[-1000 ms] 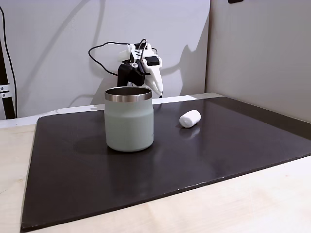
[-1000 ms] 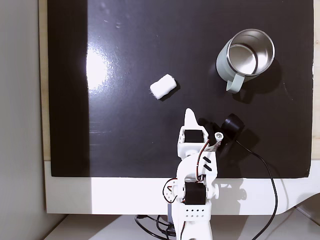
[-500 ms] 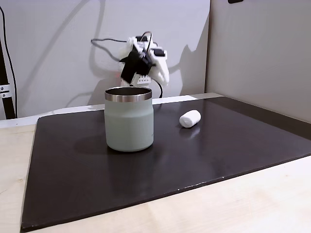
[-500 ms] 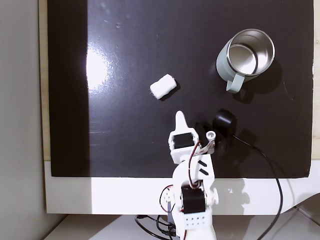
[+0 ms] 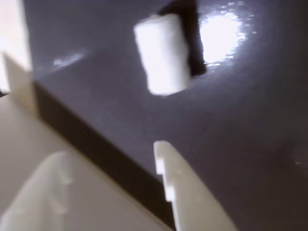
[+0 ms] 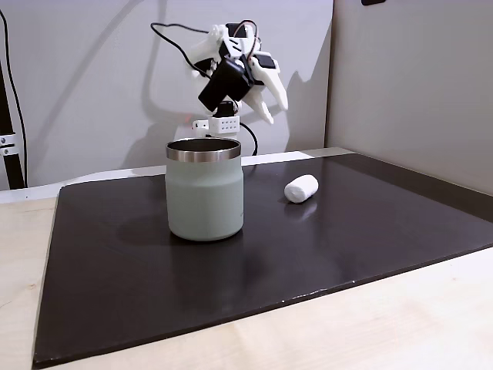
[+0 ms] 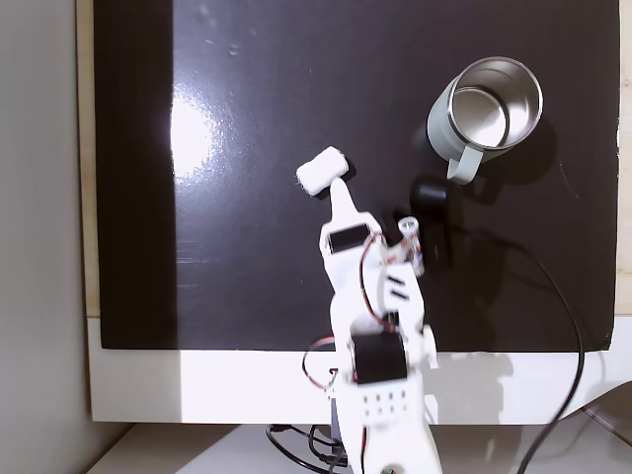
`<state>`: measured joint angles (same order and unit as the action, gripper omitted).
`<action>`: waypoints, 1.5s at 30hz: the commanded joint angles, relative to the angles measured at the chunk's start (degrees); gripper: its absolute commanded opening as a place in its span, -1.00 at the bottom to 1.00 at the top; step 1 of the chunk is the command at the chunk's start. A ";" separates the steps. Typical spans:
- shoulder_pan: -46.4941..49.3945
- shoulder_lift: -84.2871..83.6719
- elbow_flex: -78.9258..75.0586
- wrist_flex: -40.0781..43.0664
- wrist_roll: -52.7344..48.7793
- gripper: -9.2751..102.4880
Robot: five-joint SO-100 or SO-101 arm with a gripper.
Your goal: Grasp a gauze and put it in the cup.
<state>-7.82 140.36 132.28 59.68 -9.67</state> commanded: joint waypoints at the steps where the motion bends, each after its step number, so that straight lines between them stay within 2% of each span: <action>1: 0.35 -8.26 -7.03 0.44 -1.14 -0.35; 20: -0.09 -51.77 -27.86 -1.41 -2.99 -0.32; 29: -0.62 -62.05 -31.38 -3.96 -2.99 -0.32; 38: -3.08 -66.01 -36.12 -2.20 -3.16 -0.35; 45: -3.69 -68.55 -38.67 -0.26 -3.96 -0.46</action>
<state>-10.37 71.89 95.80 59.15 -13.01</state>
